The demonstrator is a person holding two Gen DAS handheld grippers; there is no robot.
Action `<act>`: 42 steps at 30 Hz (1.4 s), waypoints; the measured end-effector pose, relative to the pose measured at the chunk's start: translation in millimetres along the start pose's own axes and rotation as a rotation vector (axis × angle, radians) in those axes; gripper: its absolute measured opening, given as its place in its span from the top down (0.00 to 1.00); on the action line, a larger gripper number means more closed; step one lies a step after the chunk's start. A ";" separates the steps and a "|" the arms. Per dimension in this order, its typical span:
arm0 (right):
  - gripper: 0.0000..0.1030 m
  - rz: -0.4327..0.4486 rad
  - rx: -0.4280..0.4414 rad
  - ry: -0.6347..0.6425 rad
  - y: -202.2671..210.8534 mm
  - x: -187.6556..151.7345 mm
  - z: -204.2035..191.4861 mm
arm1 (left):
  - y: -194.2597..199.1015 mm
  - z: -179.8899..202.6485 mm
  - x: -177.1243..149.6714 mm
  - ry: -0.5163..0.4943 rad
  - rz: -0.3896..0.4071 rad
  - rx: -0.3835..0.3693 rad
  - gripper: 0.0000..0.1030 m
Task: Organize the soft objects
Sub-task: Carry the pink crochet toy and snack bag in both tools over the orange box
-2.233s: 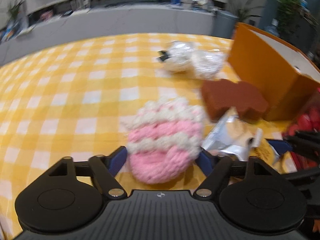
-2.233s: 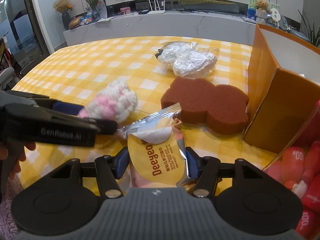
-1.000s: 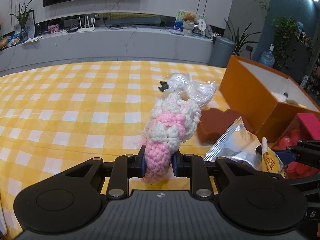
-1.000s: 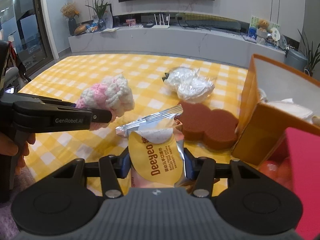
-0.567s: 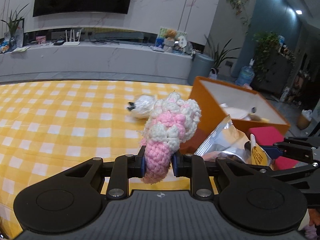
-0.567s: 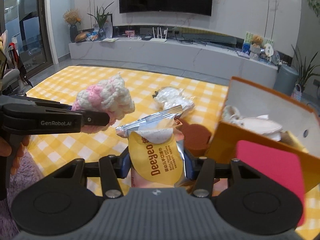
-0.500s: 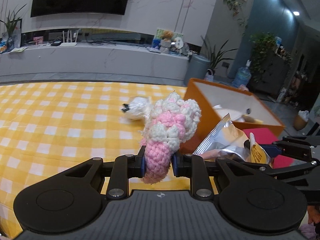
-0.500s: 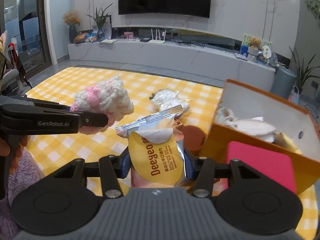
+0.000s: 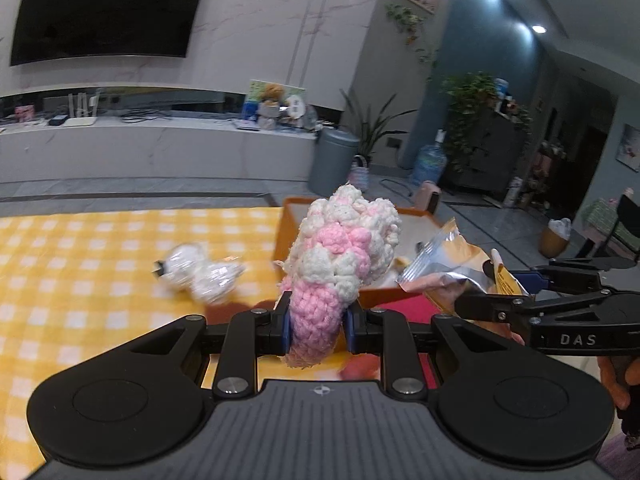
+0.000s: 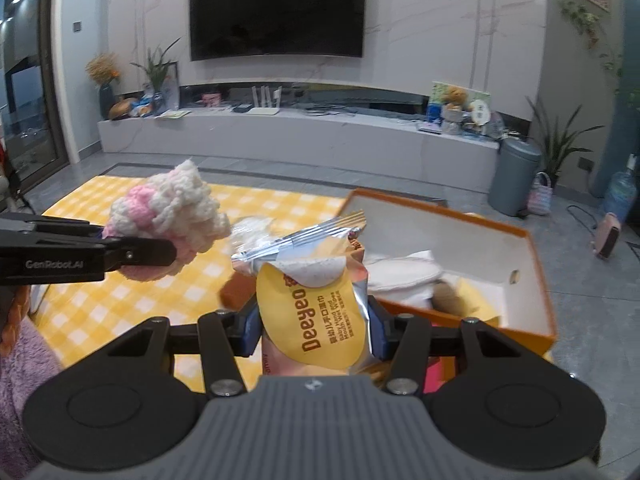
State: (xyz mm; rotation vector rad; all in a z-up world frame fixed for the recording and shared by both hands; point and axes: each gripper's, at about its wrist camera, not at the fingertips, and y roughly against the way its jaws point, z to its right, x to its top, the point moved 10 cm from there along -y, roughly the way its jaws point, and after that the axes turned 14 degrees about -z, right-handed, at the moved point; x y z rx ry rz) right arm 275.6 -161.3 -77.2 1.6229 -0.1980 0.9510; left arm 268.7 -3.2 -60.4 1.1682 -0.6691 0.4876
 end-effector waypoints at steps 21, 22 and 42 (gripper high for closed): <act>0.50 -0.066 -0.085 -0.127 -61.7 45.6 125.5 | -113.8 57.1 66.4 -0.075 -0.086 -0.112 0.74; 0.50 -0.071 -0.087 -0.125 -68.7 49.0 129.2 | -119.6 55.7 68.9 -0.071 -0.090 -0.111 0.74; 0.50 -0.239 -0.146 -0.101 -184.5 58.5 181.9 | -209.9 50.0 73.9 -0.065 -0.205 -0.117 0.74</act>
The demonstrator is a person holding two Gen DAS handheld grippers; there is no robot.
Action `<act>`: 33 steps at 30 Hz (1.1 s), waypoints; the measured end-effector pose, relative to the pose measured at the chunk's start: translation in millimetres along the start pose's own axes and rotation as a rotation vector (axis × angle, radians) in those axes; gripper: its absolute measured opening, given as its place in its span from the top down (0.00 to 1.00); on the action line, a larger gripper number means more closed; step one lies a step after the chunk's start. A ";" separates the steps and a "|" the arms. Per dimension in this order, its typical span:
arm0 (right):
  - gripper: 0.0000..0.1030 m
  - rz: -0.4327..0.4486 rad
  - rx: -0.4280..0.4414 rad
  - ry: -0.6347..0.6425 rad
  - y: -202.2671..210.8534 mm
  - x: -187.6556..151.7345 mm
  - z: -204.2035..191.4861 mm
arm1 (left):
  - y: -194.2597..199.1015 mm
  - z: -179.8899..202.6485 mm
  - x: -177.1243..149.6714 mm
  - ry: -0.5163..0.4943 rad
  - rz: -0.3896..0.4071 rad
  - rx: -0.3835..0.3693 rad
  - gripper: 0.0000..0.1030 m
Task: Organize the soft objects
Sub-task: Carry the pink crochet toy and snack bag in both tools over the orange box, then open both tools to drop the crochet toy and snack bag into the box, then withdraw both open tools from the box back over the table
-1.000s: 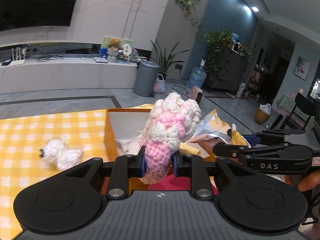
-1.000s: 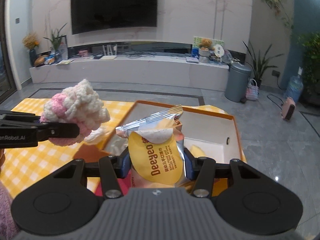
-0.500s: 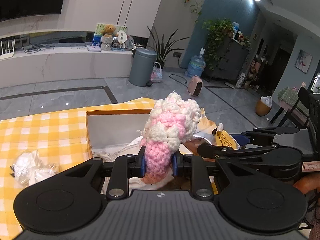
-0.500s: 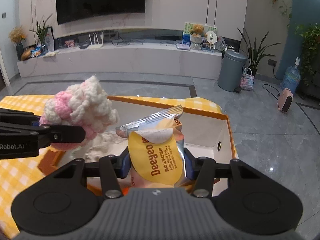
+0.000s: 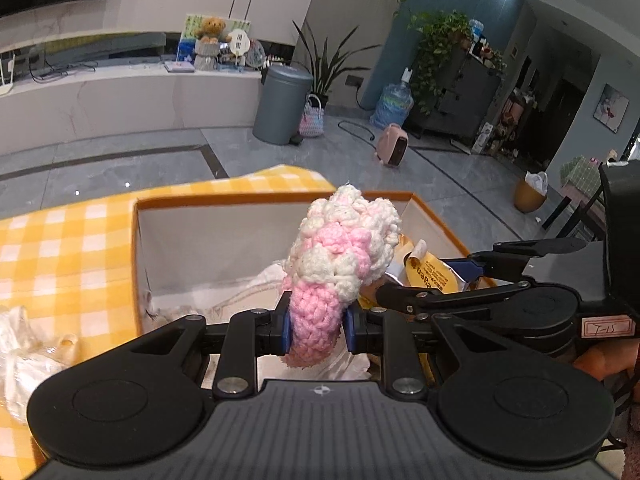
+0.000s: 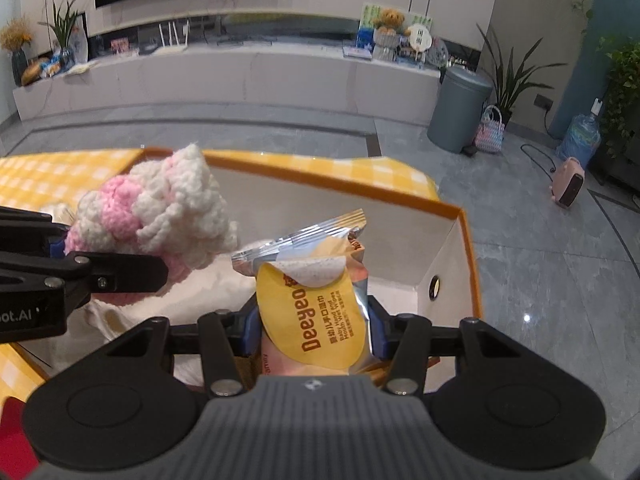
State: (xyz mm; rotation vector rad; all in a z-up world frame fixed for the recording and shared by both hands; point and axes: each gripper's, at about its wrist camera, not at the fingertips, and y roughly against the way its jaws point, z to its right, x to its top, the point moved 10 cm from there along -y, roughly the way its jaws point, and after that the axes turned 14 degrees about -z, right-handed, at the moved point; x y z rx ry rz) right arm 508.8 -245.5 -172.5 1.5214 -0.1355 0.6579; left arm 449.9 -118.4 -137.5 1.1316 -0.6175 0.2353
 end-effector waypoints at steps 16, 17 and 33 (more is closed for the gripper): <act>0.41 -0.041 -0.012 -0.019 -9.5 2.3 6.0 | -8.5 -15.1 -10.5 0.055 -0.082 -0.021 0.60; 0.39 -0.038 -0.011 -0.017 -6.1 3.1 5.1 | -4.5 -16.4 -9.8 0.062 -0.072 -0.020 0.56; 0.20 0.051 -0.026 -0.031 65.3 3.8 -9.0 | 81.8 0.1 2.7 0.055 0.112 -0.022 0.17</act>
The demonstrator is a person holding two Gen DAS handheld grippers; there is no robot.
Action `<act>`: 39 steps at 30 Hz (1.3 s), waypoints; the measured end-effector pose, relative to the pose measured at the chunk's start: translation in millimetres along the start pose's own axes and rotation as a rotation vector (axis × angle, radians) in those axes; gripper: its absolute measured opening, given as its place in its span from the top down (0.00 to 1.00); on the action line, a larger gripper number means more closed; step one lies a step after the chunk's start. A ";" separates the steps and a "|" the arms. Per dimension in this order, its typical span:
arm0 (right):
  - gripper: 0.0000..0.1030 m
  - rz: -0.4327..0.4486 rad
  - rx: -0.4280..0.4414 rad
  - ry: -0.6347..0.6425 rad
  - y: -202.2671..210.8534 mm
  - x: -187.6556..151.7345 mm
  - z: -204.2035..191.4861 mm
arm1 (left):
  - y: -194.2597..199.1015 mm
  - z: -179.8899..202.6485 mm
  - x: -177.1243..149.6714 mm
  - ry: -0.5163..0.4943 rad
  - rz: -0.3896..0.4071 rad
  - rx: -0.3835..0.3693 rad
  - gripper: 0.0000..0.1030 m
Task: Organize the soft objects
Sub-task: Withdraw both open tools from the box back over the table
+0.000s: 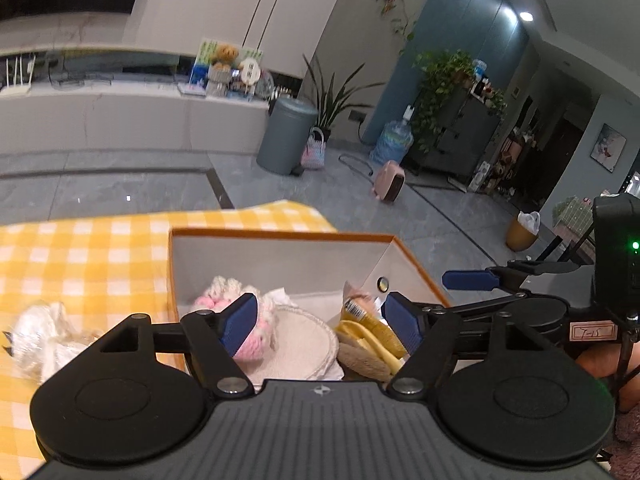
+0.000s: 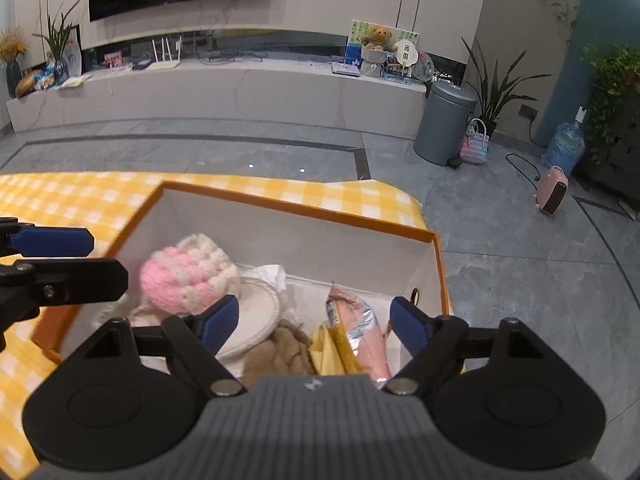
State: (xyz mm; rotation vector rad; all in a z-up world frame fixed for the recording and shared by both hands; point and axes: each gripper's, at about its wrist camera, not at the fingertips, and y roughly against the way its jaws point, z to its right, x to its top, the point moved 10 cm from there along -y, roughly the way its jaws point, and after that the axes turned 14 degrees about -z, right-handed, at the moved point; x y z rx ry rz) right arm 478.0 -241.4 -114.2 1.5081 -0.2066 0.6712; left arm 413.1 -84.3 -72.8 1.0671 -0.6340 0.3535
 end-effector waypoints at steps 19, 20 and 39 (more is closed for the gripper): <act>0.18 0.100 0.076 -0.046 84.4 -84.2 -77.6 | 92.6 12.4 -67.4 -0.165 0.117 0.111 0.17; 0.18 0.109 0.078 -0.051 87.5 -88.9 -81.5 | 96.3 9.9 -71.0 -0.155 0.121 0.109 0.17; 0.18 0.173 0.179 -0.098 87.6 -149.1 -189.0 | 135.5 -84.1 -150.7 -0.021 0.121 0.226 0.17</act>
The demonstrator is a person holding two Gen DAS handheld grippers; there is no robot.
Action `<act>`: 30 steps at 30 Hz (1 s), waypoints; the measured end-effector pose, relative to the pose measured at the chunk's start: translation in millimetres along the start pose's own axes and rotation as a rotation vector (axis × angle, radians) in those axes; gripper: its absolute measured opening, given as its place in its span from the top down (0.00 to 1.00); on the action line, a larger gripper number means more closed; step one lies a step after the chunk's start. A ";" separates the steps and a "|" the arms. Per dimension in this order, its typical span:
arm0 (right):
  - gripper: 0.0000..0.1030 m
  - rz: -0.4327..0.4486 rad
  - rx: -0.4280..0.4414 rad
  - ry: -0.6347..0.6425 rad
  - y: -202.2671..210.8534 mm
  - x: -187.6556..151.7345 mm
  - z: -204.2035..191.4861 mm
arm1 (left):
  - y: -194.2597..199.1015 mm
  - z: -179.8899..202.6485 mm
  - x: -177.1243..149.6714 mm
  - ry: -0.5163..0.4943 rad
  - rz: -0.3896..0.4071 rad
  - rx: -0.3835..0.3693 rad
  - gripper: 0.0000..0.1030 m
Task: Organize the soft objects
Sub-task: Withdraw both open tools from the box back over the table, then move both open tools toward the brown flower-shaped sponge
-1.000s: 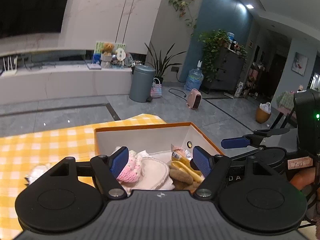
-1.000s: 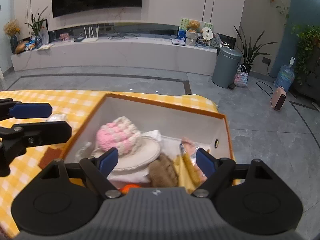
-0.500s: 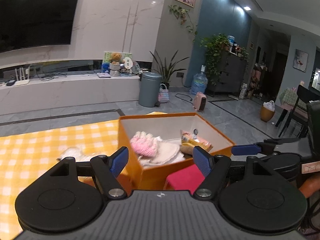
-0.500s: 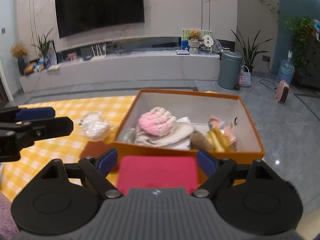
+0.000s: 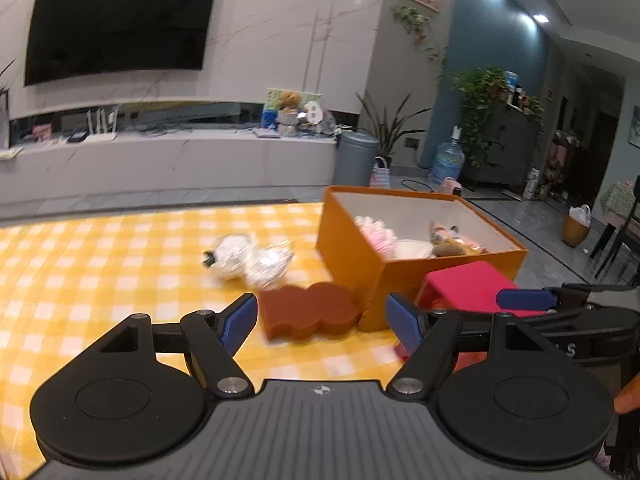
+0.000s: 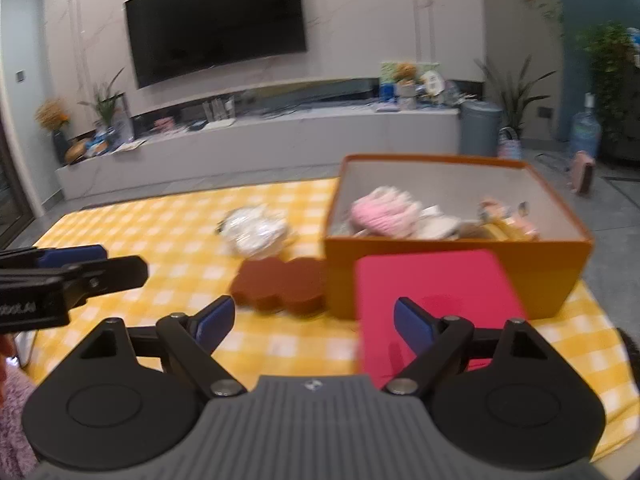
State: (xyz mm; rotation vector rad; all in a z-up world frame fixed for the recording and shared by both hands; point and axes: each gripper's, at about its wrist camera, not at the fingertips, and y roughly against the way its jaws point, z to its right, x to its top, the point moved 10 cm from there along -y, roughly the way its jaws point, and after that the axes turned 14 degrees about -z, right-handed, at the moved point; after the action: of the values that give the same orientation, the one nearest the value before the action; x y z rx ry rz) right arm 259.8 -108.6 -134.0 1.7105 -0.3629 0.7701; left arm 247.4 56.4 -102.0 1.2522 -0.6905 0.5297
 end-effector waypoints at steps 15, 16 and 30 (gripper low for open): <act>0.21 -0.002 -0.002 0.193 -45.4 14.0 -63.7 | -17.7 -63.4 -10.2 0.102 -0.051 0.018 0.17; 0.21 -0.005 -0.003 0.201 -49.2 16.6 -65.6 | -20.0 -66.9 -9.4 0.110 -0.059 0.015 0.17; 0.18 -0.066 -0.012 0.208 -117.2 41.4 -76.7 | -68.7 -92.1 33.0 0.153 -0.092 -0.010 0.23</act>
State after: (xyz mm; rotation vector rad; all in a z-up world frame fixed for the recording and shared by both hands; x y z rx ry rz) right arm 338.1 3.7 -184.7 1.6057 -0.1667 0.8857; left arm 335.0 128.9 -139.0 1.2144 -0.5044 0.5387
